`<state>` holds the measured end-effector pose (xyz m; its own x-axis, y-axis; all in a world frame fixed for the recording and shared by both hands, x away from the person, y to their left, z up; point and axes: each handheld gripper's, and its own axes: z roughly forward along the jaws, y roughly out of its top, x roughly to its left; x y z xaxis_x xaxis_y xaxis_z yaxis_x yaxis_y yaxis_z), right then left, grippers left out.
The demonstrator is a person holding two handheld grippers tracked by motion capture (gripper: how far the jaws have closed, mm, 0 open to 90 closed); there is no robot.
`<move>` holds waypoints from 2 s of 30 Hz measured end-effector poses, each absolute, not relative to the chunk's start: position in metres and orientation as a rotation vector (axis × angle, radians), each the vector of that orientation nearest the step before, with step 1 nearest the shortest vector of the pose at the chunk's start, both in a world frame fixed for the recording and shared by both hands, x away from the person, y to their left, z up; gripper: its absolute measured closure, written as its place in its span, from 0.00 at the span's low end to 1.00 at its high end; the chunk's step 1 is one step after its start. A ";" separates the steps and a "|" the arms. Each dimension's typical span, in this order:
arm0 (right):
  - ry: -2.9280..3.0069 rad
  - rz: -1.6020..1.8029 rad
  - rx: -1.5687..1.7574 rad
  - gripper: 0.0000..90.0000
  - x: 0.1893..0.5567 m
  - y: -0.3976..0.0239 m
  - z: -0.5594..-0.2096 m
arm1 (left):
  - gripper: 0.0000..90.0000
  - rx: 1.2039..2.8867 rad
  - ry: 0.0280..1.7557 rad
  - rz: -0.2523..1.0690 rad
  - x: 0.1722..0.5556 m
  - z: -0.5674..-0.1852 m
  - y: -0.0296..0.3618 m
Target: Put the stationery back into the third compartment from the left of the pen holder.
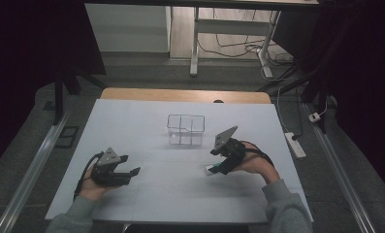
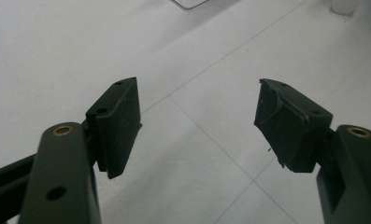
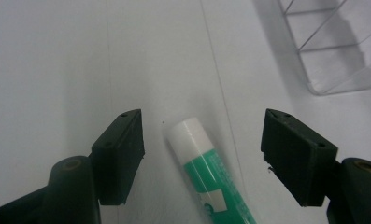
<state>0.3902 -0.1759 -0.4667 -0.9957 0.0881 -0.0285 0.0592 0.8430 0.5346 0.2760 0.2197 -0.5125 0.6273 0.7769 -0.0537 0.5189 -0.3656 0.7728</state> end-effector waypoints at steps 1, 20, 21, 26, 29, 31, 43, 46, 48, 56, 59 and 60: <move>2.973 0.830 0.110 0.33 0.390 -0.174 -0.468 | 0.34 2.053 1.013 0.413 0.276 -0.512 0.220; 3.012 0.673 0.031 0.38 0.389 -0.164 -0.487 | 0.29 2.071 1.026 0.400 0.276 -0.515 0.219; 3.015 0.655 0.026 0.38 0.389 -0.163 -0.488 | 0.29 2.071 1.030 0.397 0.277 -0.515 0.219; 3.013 0.622 0.015 0.43 0.389 -0.162 -0.493 | 0.27 2.069 1.042 0.390 0.277 -0.516 0.220; 3.004 0.594 -0.019 0.49 0.389 -0.161 -0.497 | 0.26 2.068 1.048 0.394 0.278 -0.516 0.221; 2.984 0.554 -0.046 0.55 0.388 -0.160 -0.499 | 0.26 2.069 1.047 0.394 0.278 -0.516 0.221; 3.000 0.550 -0.105 0.71 0.386 -0.160 -0.499 | 0.26 2.081 1.040 0.386 0.277 -0.517 0.219; 2.991 0.549 -0.112 0.72 0.385 -0.160 -0.499 | 0.26 2.083 1.042 0.384 0.277 -0.517 0.219; 2.989 0.542 -0.117 0.72 0.384 -0.160 -0.499 | 0.26 2.084 1.043 0.383 0.278 -0.518 0.219; 2.967 0.621 -0.089 0.72 0.384 -0.164 -0.490 | 0.26 2.084 1.046 0.383 0.278 -0.518 0.220; 2.957 0.707 -0.032 0.72 0.386 -0.169 -0.483 | 0.26 2.084 1.042 0.383 0.277 -0.517 0.219; 2.945 0.736 -0.027 0.72 0.387 -0.171 -0.480 | 0.26 2.084 1.041 0.383 0.277 -0.517 0.219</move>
<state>0.3869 -0.1707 -0.4800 -0.9942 0.0084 -0.1069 -0.0430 0.8825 0.4683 0.2773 0.2190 -0.5174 0.6224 0.7800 -0.0651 0.5516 -0.3781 0.7435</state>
